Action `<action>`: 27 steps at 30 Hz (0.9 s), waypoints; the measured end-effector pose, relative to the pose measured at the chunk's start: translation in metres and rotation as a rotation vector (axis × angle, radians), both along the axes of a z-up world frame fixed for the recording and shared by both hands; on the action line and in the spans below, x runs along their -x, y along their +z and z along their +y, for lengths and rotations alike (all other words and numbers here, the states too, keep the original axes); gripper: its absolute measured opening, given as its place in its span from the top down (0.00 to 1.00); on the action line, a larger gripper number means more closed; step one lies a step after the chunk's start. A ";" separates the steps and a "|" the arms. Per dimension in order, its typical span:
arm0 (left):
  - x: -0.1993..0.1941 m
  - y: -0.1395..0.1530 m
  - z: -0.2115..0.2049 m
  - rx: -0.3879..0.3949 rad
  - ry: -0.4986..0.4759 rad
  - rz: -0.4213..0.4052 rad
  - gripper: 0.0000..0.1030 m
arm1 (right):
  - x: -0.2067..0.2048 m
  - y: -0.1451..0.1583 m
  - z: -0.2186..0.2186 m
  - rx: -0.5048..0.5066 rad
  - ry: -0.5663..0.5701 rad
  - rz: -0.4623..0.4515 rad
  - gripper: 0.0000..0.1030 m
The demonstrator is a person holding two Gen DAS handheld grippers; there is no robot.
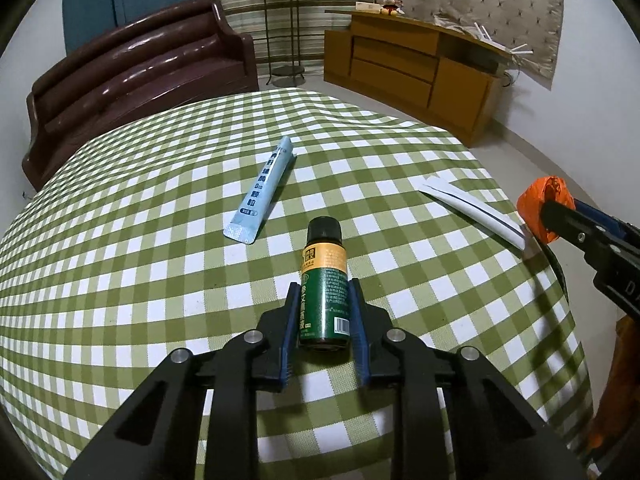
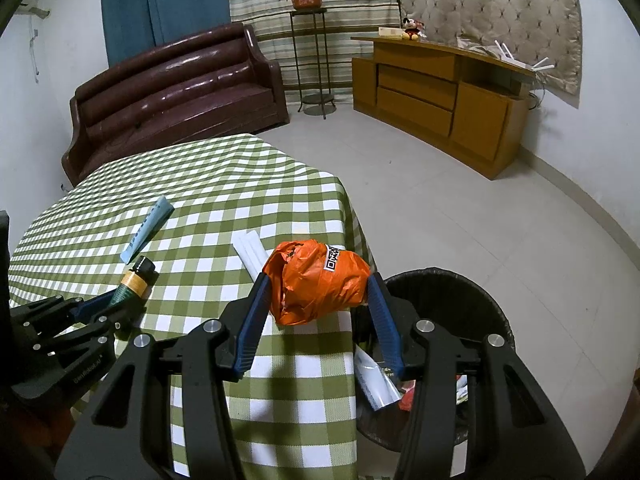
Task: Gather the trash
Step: 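Carry both items over the black bin and open both grippers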
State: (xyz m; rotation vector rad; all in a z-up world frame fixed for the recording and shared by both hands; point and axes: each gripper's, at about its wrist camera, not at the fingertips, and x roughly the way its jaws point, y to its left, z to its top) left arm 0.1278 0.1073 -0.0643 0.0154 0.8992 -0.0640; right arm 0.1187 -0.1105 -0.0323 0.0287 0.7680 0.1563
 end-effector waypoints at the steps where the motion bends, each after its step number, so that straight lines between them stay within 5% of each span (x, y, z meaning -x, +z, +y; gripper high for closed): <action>1: 0.000 0.000 0.000 -0.001 -0.001 -0.001 0.76 | 0.000 0.000 0.000 0.001 -0.001 0.000 0.53; 27: 0.021 0.030 -0.027 -0.003 -0.041 -0.081 0.76 | 0.016 0.014 -0.024 0.011 -0.041 -0.027 0.53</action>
